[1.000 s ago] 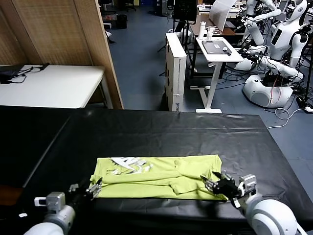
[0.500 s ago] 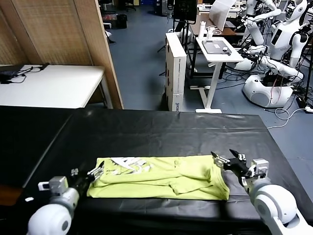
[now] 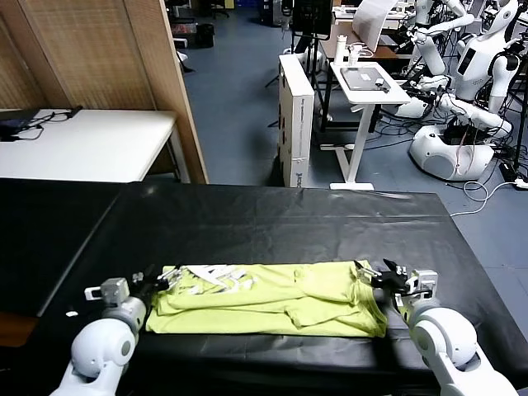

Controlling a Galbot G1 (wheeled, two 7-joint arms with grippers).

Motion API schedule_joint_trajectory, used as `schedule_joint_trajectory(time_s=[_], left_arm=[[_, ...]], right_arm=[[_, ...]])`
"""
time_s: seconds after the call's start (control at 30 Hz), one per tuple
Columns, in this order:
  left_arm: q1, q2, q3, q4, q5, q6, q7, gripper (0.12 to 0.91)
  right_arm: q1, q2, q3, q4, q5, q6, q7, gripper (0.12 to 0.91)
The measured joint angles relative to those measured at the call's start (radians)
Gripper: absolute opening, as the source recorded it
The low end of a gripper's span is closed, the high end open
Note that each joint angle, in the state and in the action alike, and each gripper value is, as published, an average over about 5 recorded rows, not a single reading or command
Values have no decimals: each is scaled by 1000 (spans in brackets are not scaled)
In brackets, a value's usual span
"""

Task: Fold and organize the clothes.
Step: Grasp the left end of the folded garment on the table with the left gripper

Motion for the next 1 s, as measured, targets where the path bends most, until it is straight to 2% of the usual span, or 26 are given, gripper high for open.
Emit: schedule_joint_trajectory(time_s=[0.07, 0.17, 0.27, 0.43, 0.53, 0.57, 0.67, 0.93, 1.0], left_arm=[[-2, -2, 1, 3, 1, -2, 2, 907], [-1, -6, 2, 5, 1, -8, 5, 896], [7, -11, 2, -1, -3, -13, 9, 800], [17, -17, 3, -16, 6, -18, 13, 487], [15, -13, 3, -16, 22, -26, 19, 298], [13, -10, 3, -14, 27, -29, 21, 241], [2, 1, 1, -2, 29, -37, 24, 149], [-12, 15, -4, 15, 32, -46, 30, 147], [-8, 18, -5, 12, 50, -58, 36, 156]], right_arm=[[7, 6, -4, -12, 0, 2, -1, 870], [18, 13, -10, -31, 0, 2, -1, 777], [24, 16, -13, -43, 0, 1, 0, 615], [25, 19, -13, -52, -1, 3, -2, 295], [25, 21, -13, -55, -4, 6, -4, 164], [25, 22, -13, -55, -5, 7, -5, 146], [24, 25, -12, -56, -8, 15, -4, 143], [17, 44, -10, -59, -1, 55, 23, 145], [14, 47, -10, -58, 6, 57, 16, 208]])
